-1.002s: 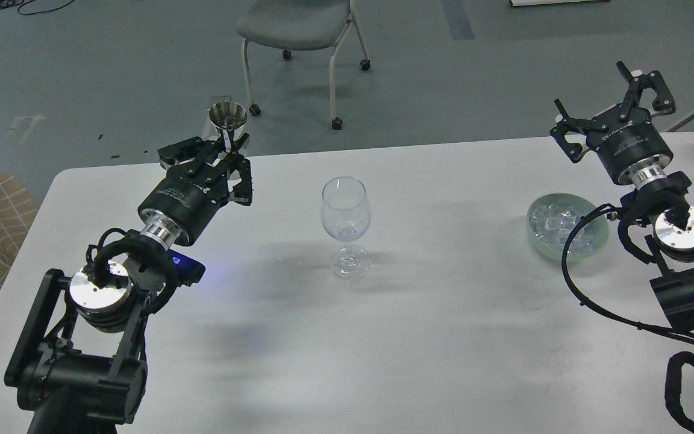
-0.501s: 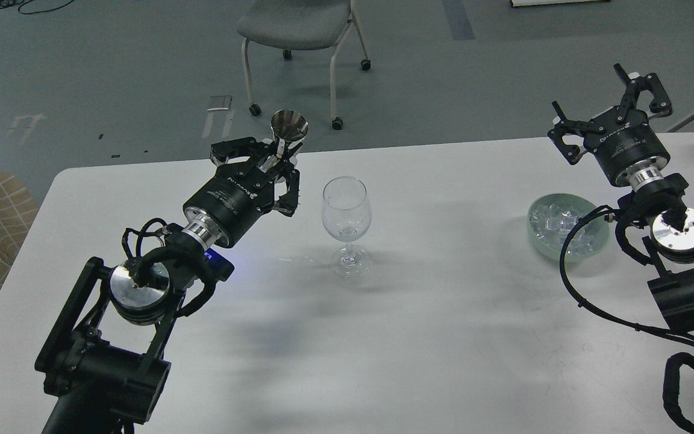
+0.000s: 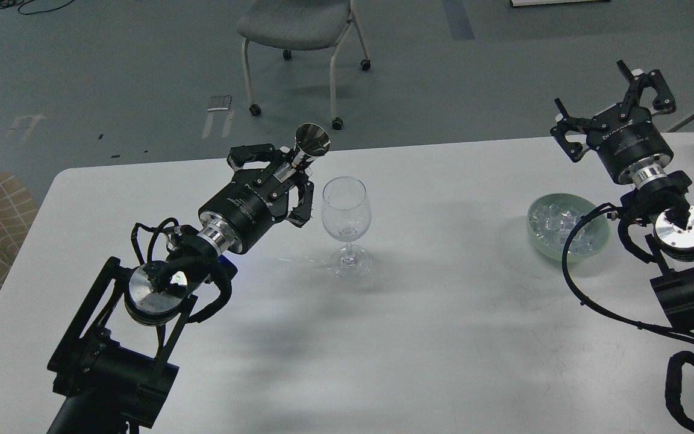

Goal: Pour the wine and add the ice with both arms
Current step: 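Tilt the jigger over the wine glass with the left gripper to pour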

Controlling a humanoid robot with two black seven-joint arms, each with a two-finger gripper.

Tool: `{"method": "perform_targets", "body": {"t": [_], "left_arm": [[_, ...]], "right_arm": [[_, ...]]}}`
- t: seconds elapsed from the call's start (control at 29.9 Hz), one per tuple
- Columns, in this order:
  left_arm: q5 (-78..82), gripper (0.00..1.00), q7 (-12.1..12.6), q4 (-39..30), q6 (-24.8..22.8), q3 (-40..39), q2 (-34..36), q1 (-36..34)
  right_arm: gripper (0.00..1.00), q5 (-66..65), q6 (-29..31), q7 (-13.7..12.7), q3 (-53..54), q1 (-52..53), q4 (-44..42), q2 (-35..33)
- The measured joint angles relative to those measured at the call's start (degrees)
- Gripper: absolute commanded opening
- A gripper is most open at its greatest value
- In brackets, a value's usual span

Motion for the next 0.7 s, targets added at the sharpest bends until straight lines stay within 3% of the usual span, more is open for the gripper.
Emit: {"method": "perform_targets", "body": {"t": [0.2, 0.7], "left_arm": [[2.29, 0.00, 3.18, -1.67, 0.13, 0.97, 0.22, -0.30], [8.79, 0.00, 3.73, -0.39, -0.46, 2.45, 2.68, -3.05]], "right_arm": [[1.00, 0.00, 0.00, 0.00, -0.04, -0.03, 0.00, 0.40], [1.00, 0.00, 0.01, 0.00, 0.05, 0.12, -0.08, 0.00]]}}
